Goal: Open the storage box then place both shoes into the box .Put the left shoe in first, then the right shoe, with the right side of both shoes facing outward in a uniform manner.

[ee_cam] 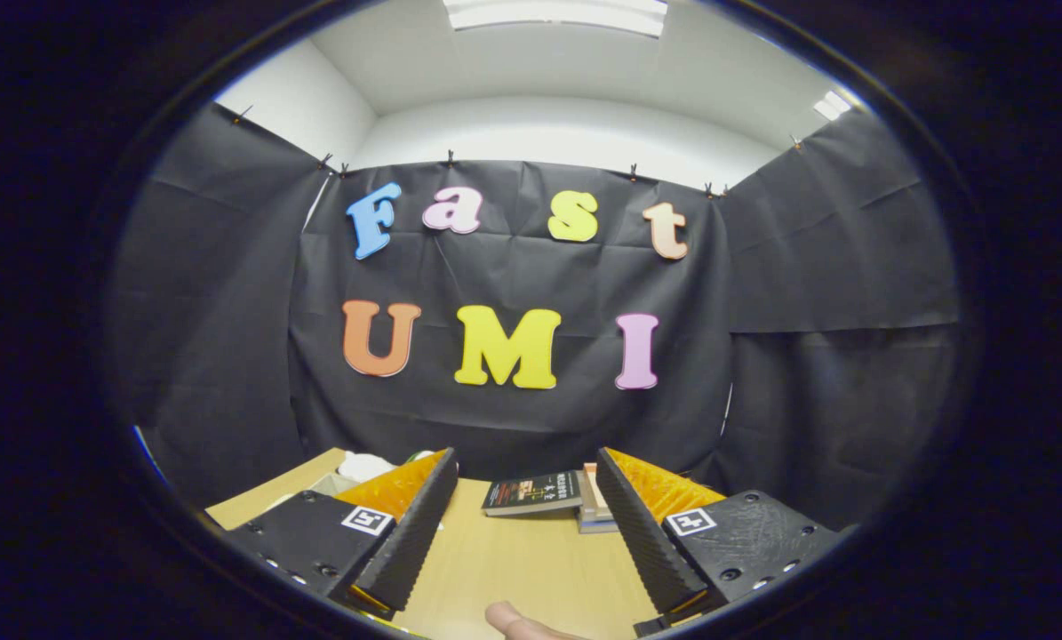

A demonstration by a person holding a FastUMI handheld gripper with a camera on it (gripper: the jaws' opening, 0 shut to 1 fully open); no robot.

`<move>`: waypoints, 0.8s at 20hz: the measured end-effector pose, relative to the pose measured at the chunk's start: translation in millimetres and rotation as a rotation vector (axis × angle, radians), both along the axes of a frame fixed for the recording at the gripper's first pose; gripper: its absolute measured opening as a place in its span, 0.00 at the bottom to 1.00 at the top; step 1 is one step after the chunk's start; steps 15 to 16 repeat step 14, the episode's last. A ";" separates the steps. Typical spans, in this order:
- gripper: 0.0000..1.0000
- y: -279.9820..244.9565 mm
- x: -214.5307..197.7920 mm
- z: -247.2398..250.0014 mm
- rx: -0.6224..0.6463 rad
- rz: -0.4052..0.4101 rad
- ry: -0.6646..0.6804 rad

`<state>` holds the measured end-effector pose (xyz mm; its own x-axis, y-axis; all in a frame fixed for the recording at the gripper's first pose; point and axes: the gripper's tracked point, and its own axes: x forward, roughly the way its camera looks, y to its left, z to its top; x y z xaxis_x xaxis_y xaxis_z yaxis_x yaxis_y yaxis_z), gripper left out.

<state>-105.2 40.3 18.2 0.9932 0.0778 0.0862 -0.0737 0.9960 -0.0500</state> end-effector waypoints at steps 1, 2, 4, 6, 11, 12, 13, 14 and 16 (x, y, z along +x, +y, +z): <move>0.95 1.2 -0.7 1.6 0.007 0.003 -0.002; 0.96 2.4 -0.3 4.1 0.009 0.004 -0.005; 0.96 1.6 1.1 6.6 0.001 -0.001 -0.024; 0.96 2.8 1.1 0.6 0.000 0.000 -0.014; 0.96 2.6 5.6 -5.4 0.003 -0.017 0.010; 0.96 2.2 6.8 -5.7 0.003 -0.023 0.008; 0.96 3.5 6.5 -5.6 0.003 -0.023 0.008; 0.96 4.4 5.7 -3.7 0.004 -0.023 0.005; 0.96 4.4 5.7 -3.7 0.004 -0.023 0.005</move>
